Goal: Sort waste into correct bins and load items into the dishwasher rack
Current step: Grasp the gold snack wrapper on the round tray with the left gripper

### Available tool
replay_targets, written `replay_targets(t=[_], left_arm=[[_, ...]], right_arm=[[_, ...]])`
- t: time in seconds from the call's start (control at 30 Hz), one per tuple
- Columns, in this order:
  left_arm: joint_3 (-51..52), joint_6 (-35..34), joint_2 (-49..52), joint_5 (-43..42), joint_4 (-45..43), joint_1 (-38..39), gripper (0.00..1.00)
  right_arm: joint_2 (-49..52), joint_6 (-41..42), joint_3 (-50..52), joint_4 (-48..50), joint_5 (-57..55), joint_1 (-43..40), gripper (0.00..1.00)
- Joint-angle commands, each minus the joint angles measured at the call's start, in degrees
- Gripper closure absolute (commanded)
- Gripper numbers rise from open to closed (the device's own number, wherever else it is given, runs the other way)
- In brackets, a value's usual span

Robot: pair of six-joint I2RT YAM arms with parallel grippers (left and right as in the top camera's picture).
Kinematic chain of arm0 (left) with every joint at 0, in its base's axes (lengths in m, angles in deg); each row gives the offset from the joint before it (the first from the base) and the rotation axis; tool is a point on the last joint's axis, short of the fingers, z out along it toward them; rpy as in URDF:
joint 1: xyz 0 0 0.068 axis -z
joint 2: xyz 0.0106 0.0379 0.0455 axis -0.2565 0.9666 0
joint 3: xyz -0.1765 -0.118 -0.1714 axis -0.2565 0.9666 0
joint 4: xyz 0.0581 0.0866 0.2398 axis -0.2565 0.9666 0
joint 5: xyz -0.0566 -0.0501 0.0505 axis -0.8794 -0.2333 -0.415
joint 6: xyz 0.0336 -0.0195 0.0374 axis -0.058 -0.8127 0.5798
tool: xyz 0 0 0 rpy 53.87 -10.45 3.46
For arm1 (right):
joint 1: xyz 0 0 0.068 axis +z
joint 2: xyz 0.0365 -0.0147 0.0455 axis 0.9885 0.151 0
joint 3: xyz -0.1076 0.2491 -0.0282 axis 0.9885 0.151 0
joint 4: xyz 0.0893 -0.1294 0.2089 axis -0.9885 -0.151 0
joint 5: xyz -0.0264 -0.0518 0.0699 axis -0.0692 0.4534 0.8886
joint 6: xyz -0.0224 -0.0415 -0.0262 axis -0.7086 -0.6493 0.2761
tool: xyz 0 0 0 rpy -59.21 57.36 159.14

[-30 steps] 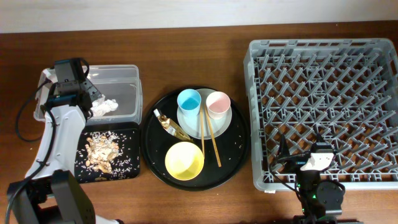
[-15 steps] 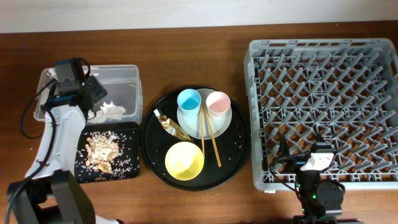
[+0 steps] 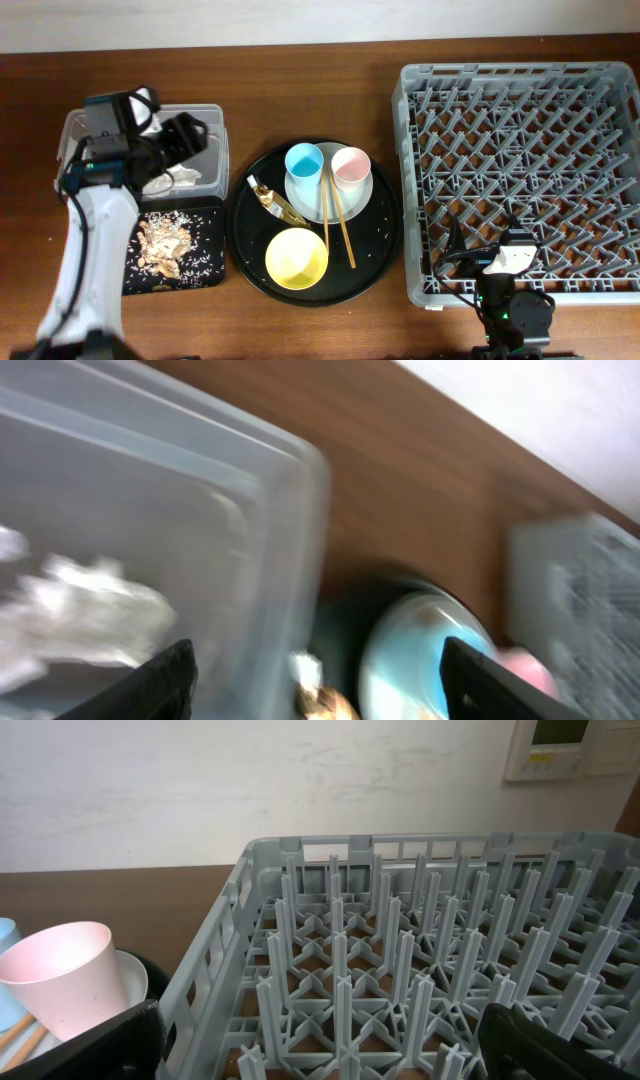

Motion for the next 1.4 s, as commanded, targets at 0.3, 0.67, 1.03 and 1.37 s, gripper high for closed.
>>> replay_targets(t=[0.3, 0.67, 1.03, 1.37], left_arm=[[1.2, -8.0, -4.5, 13.0, 12.6, 23.3, 0.26], [10.7, -33.5, -2.6, 29.2, 8.5, 32.0, 0.56], [12.6, -33.6, 5.8, 32.0, 0.5, 32.0, 0.55], [12.6, -34.0, 10.6, 32.0, -2.5, 32.0, 0.36]], right_arm=[[-0.4, -0.4, 0.3, -0.3, -0.1, -0.3, 0.02], [-0.4, -0.4, 0.3, -0.3, -0.1, -0.3, 0.02], [-0.4, -0.4, 0.3, -0.3, -0.1, -0.3, 0.02], [-0.4, -0.4, 0.3, -0.3, -0.1, -0.3, 0.02]])
